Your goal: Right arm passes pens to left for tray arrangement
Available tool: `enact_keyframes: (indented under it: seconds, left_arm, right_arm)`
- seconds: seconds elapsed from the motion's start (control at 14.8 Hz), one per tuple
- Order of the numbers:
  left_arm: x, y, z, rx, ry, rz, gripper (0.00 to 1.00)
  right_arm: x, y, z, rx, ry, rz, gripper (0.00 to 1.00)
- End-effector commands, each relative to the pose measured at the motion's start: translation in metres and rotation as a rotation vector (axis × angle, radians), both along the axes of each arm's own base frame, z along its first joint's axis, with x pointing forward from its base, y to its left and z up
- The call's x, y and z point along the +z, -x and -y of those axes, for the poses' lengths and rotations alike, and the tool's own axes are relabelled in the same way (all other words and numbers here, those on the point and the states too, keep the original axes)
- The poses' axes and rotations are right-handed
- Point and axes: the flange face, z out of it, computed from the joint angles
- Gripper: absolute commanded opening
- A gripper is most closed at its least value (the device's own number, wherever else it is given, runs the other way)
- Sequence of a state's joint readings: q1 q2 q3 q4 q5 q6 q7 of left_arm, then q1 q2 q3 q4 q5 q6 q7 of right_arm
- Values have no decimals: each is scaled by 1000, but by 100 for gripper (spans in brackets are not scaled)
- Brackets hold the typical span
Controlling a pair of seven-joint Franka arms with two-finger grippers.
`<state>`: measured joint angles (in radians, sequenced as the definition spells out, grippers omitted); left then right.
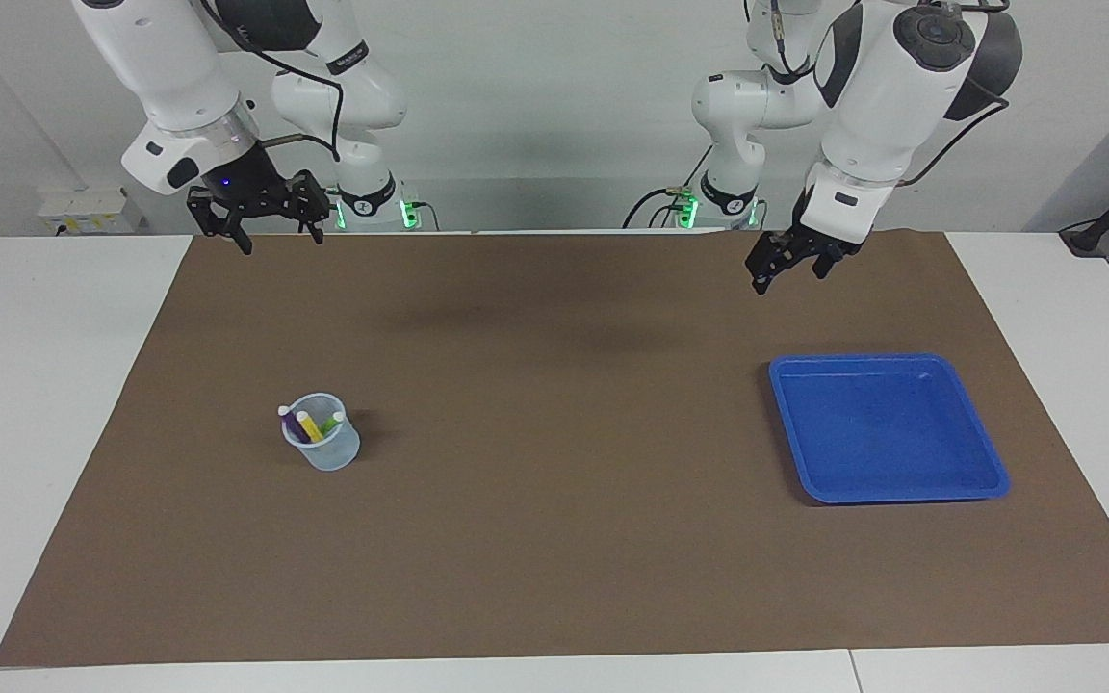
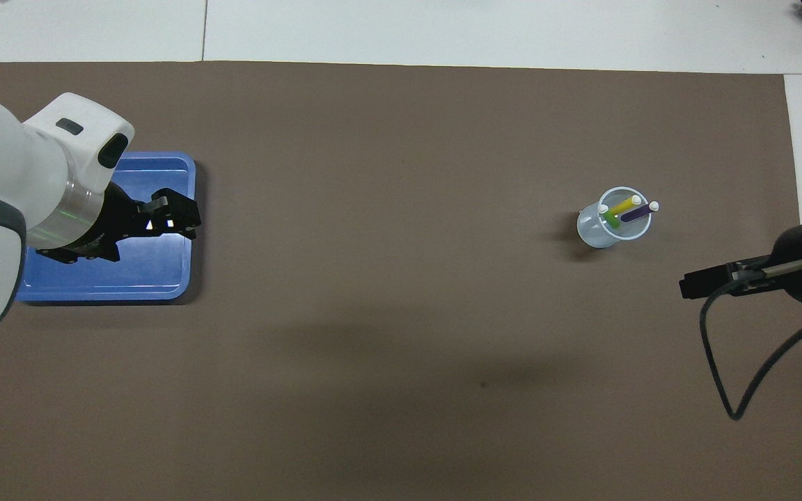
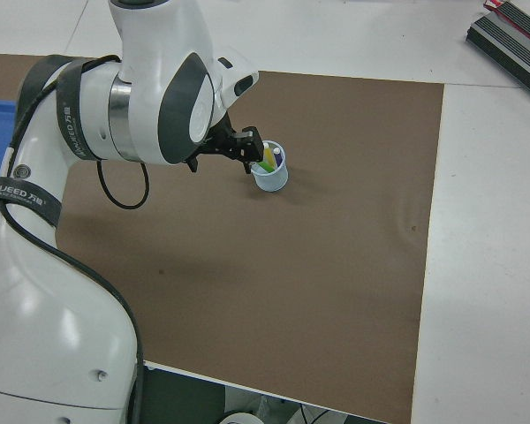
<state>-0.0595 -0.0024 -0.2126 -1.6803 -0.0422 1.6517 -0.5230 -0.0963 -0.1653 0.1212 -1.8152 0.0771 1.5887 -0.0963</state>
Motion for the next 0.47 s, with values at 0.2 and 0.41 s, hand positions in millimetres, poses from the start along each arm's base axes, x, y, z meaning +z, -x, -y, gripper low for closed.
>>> enact_keyframes:
  seconds: [0.2, 0.41]
  left_arm:
    - [-1, 4, 21, 350, 191, 16, 100]
    - [-12, 12, 46, 498, 234, 38, 100]
  right_arm:
    - [0, 10, 2, 1, 5, -5, 100]
    - [-18, 20, 2, -2, 14, 23, 100]
